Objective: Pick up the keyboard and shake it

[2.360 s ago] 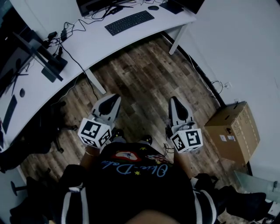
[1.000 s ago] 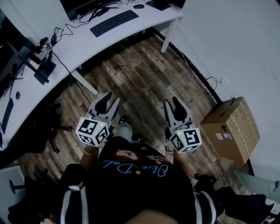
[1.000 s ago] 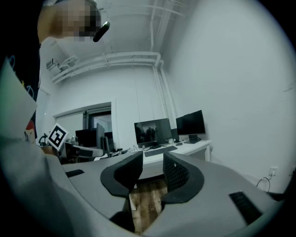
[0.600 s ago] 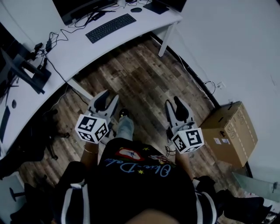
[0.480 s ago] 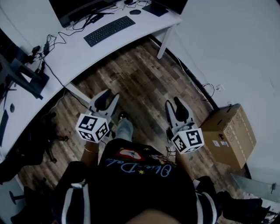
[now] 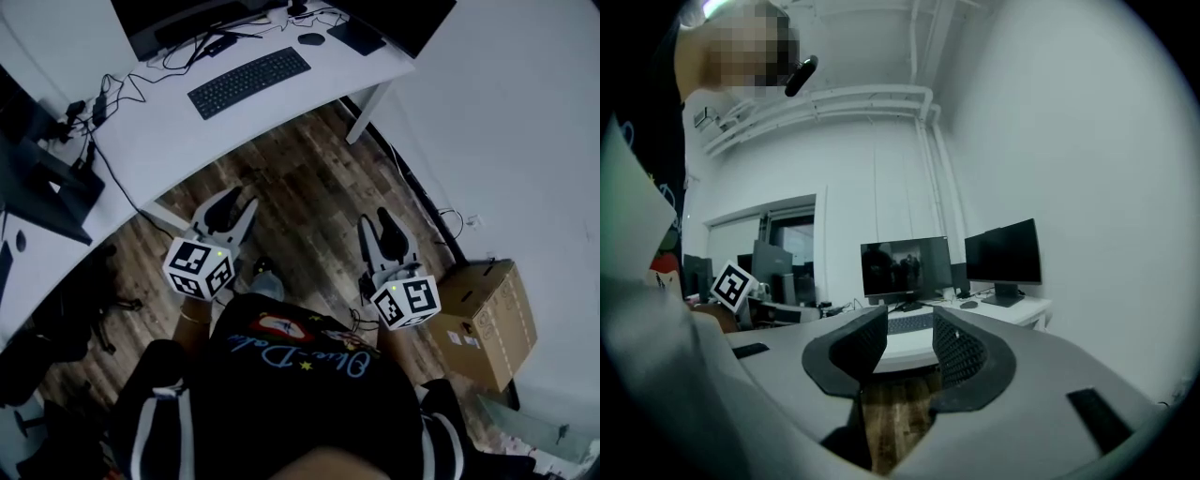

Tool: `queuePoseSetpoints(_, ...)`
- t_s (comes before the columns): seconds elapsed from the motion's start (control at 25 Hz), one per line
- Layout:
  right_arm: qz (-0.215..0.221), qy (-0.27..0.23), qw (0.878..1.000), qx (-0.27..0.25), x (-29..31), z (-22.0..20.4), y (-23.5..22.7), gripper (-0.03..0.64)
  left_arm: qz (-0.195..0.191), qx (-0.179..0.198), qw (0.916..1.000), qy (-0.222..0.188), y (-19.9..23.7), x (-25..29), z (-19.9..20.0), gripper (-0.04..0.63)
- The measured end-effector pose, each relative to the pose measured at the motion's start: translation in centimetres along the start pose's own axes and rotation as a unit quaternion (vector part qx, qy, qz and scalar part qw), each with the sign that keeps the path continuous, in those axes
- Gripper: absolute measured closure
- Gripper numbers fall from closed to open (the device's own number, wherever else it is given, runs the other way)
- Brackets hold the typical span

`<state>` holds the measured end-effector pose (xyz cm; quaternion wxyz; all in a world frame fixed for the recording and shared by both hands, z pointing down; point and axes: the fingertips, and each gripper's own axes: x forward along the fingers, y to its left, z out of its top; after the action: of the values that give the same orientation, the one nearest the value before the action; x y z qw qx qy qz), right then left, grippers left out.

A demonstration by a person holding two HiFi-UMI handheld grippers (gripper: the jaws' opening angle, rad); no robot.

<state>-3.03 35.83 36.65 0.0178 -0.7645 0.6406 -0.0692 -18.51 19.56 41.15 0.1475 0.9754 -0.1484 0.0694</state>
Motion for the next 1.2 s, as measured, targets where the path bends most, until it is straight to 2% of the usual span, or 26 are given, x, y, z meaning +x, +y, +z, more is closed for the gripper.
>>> queuePoseSetpoints(0.36, 0.033, 0.004, 0.999, -0.001, 11.2, 0.6, -0.4, 0.494, 0.029, -0.009, 0.9995, -0.008, 8.7, 3.8, 2.7, 0.466)
queuePoseSetpoints(0.64, 0.064, 0.012, 0.998, -0.002, 18.8, 0.4, 1.2, 0.488, 0.072, -0.019, 0.9972, -0.010, 15.9, 3.8, 4.2, 0.466)
queuePoseSetpoints(0.92, 0.082, 0.025, 0.996, 0.008, 23.0, -0.1, 0.0, 0.486, 0.100, -0.030, 0.9945, 0.001, 18.7, 4.9, 3.9, 0.466)
queuePoseSetpoints(1.2, 0.142, 0.027, 0.989, 0.007, 30.4, 0.6, -1.9, 0.486, 0.164, -0.045, 0.9855, -0.009, 22.4, 7.4, 4.7, 0.466)
